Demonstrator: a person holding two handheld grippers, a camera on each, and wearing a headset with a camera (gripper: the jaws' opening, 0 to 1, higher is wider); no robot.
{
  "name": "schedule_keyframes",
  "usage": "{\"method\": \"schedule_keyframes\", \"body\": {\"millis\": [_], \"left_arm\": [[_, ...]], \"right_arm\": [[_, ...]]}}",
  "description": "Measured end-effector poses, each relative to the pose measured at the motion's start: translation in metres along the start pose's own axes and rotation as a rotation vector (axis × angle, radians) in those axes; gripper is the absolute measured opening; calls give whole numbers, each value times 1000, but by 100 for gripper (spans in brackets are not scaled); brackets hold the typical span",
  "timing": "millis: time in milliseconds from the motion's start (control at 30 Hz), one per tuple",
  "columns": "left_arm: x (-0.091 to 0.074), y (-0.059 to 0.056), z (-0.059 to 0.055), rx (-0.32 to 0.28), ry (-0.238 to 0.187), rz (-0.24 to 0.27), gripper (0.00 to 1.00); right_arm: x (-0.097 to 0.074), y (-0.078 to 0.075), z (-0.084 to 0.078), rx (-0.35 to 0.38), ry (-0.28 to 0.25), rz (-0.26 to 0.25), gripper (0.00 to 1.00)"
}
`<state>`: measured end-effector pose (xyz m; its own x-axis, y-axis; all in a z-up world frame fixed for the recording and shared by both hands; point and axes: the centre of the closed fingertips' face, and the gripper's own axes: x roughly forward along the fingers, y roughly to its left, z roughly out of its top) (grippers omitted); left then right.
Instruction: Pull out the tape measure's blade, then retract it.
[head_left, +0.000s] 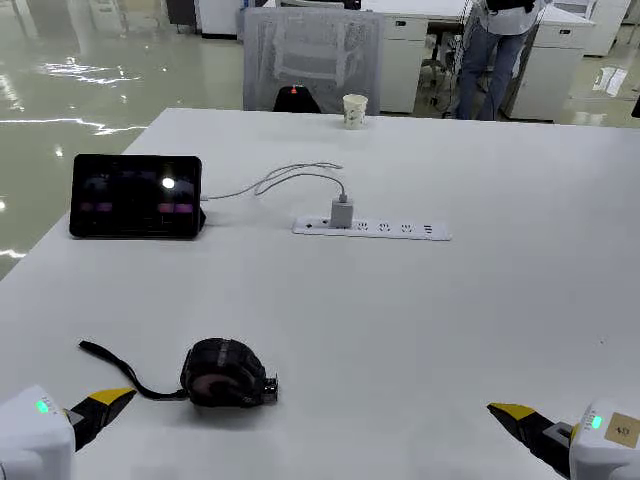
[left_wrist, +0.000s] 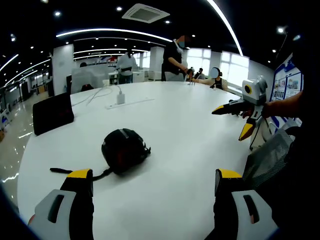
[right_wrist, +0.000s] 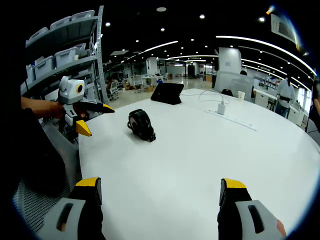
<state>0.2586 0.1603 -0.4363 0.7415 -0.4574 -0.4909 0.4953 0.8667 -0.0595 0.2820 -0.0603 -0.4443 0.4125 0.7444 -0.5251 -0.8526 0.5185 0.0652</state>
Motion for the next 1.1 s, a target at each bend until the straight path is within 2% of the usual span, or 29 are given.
{"method": "schedule_keyframes", "body": {"millis": [200, 667, 1100], "left_arm": [[0, 0, -1, 0, 10, -17, 99], [1, 7, 0, 13, 32, -33, 99], [1, 18, 3, 13, 44, -32, 99]], "right_arm": [[2, 2, 0, -4, 10, 15, 98], [6, -2, 3, -21, 30, 37, 97], [10, -6, 2, -47, 62, 67, 95]]}}
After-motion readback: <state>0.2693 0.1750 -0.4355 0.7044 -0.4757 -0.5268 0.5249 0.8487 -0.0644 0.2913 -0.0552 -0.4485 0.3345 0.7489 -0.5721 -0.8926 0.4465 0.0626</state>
